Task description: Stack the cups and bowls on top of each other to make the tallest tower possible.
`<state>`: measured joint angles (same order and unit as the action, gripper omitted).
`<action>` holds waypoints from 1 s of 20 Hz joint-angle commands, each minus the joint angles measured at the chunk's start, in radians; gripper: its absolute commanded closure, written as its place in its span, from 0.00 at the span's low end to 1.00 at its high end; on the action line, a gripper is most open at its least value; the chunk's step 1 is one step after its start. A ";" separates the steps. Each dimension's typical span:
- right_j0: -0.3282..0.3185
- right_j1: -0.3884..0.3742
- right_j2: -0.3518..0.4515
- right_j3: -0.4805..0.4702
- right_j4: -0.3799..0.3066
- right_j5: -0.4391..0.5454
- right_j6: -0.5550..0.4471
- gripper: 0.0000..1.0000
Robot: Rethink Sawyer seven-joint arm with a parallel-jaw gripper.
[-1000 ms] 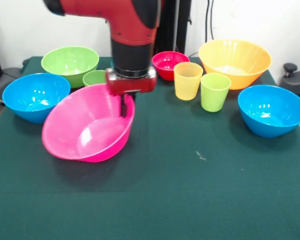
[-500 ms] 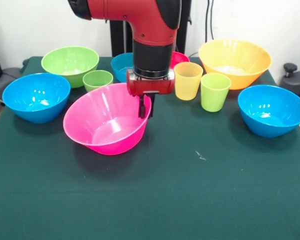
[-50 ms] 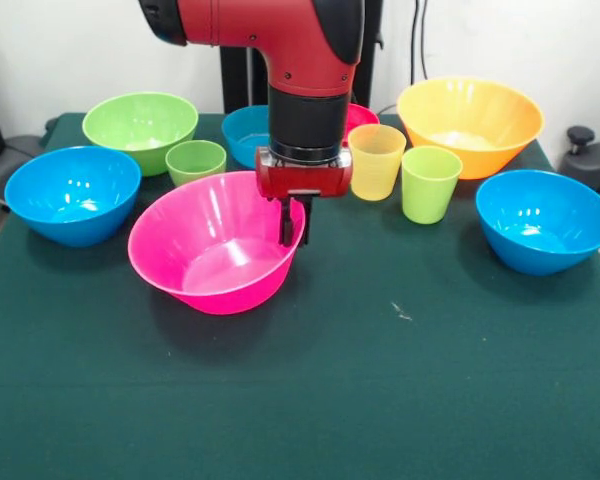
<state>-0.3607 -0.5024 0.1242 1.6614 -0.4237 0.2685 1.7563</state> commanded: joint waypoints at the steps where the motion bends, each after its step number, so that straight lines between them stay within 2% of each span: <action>1: 0.068 0.106 0.044 0.041 0.087 -0.020 0.213 1.00; 10: 0.149 0.079 0.009 0.069 0.206 -0.011 0.275 1.00; 14: 0.207 0.062 -0.031 0.064 0.246 -0.002 0.299 1.00; 20: 0.267 0.097 -0.059 0.029 0.289 -0.040 0.324 1.00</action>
<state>-0.1555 -0.4985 0.0072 1.6617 -0.1997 0.2676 1.8587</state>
